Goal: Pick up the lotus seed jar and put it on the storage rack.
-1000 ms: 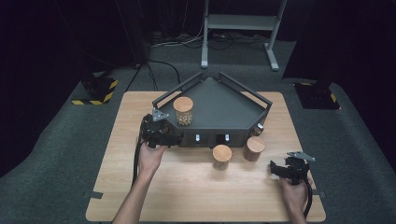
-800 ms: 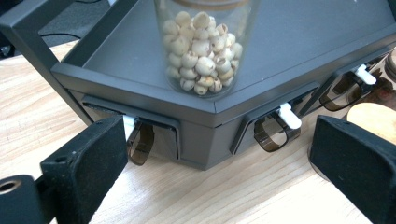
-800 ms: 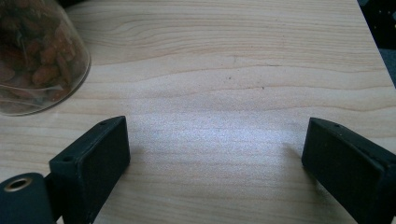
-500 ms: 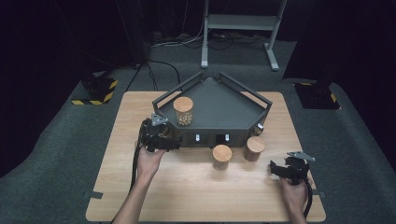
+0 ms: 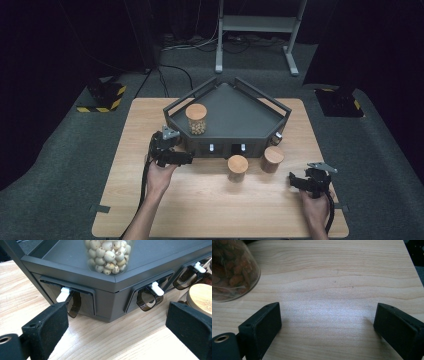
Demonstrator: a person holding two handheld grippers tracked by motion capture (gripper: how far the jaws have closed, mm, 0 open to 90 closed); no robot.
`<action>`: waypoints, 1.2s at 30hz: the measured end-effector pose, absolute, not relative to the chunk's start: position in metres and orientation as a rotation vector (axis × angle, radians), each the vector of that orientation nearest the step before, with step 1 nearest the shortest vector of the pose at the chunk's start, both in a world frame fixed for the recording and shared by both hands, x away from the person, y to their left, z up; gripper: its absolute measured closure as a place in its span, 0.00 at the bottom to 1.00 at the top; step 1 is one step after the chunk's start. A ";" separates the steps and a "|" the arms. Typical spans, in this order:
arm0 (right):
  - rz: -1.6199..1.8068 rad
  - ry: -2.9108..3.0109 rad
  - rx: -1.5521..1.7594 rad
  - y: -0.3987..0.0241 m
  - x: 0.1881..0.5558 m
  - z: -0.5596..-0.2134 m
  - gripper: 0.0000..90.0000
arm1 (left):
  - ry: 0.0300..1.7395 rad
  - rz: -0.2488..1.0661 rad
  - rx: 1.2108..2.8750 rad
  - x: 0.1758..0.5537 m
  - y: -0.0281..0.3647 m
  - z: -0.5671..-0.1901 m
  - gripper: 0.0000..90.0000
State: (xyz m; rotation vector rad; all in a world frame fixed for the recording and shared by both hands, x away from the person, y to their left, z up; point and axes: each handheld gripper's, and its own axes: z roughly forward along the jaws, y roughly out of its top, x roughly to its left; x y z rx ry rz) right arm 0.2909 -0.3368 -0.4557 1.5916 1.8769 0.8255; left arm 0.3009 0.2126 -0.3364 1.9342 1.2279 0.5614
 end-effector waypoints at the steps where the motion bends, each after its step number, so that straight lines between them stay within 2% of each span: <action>1: 0.825 1.877 1.592 -0.337 0.291 -0.456 0.08 | 1.230 0.561 1.930 0.300 0.213 -0.337 0.05; 36: 0.824 1.878 1.587 -0.337 0.291 -0.456 0.08 | 1.263 0.540 1.938 0.296 0.212 -0.365 0.05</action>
